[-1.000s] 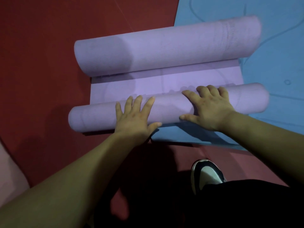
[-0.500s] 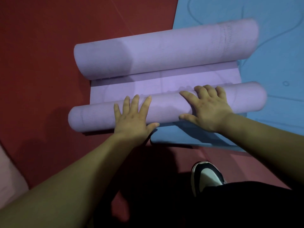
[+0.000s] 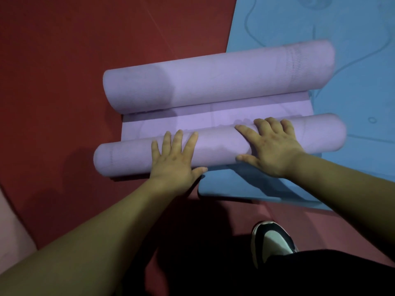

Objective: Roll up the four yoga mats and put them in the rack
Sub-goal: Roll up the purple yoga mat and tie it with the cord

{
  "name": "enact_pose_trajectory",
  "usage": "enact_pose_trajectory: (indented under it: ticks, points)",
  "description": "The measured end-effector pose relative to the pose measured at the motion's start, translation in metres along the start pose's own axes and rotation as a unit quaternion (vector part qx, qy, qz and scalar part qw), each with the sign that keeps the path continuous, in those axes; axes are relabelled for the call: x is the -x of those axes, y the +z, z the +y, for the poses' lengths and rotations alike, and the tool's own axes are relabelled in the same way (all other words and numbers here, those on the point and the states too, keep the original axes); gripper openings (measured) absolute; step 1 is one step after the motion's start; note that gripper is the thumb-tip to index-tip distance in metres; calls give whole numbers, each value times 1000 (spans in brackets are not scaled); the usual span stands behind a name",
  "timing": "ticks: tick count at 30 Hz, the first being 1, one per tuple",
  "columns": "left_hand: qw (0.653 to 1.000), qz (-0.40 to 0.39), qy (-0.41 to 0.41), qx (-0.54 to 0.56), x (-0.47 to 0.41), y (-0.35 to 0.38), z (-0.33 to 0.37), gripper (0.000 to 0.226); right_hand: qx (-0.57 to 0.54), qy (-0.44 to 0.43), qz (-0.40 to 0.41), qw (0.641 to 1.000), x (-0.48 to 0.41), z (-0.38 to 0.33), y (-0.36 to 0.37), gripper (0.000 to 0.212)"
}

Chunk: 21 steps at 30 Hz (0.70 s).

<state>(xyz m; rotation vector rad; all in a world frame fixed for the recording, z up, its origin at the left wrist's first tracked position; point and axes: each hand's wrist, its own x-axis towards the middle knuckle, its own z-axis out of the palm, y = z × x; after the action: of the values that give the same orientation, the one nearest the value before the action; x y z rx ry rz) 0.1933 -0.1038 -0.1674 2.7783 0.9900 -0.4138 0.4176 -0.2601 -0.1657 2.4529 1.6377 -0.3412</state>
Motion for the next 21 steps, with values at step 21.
enact_pose_trajectory:
  ticks: [21]
  points:
    - [1000,-9,1,-14,-31,-11,-8,90,7,11,-8,1000,-14,4,-6,100]
